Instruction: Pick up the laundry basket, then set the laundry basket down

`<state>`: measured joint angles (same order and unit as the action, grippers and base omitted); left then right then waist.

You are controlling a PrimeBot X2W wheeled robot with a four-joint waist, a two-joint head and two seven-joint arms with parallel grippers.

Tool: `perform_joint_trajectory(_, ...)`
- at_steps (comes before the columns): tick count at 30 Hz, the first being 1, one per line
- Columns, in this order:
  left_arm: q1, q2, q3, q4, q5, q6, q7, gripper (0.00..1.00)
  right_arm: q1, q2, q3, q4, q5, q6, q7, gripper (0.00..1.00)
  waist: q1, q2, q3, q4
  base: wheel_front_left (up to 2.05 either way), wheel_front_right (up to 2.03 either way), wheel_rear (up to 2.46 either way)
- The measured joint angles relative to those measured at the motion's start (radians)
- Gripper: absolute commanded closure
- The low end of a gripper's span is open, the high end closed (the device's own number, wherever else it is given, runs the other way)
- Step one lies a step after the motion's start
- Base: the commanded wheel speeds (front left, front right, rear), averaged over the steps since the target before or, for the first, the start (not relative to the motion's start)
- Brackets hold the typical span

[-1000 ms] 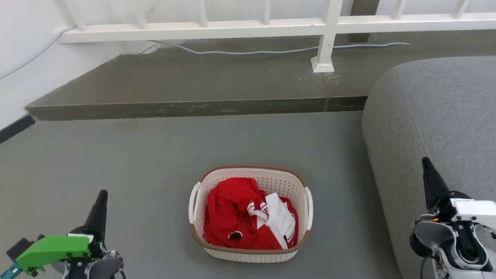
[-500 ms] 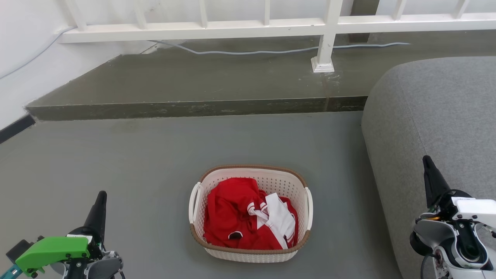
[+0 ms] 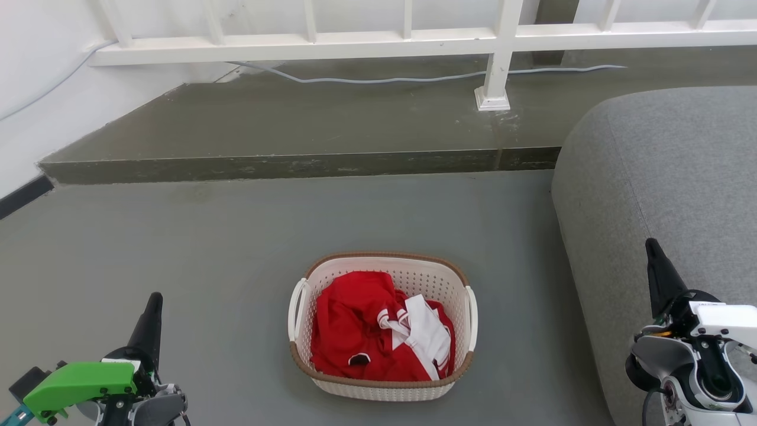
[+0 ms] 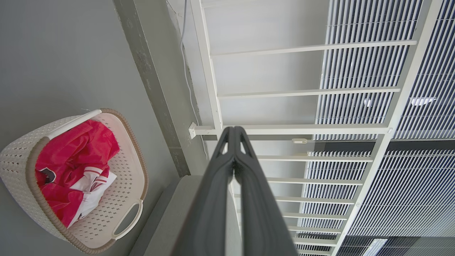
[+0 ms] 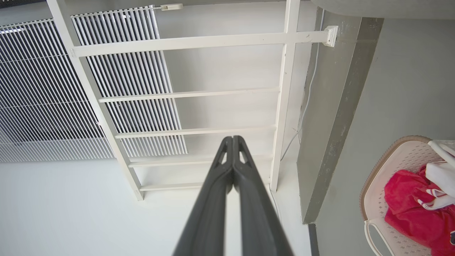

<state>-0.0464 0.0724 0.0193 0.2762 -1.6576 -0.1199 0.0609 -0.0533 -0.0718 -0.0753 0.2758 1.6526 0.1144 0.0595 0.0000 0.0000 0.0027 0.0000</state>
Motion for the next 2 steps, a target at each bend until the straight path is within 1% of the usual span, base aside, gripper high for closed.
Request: perform_joint_trajectory(2,0.000,0.000,0.000,0.000,0.000,0.000,0.000,1.00,0.000,0.000,0.000,0.000,0.000,0.000,0.000,1.00,0.0000,0.0000,0.000,0.000,0.00,0.00,0.00)
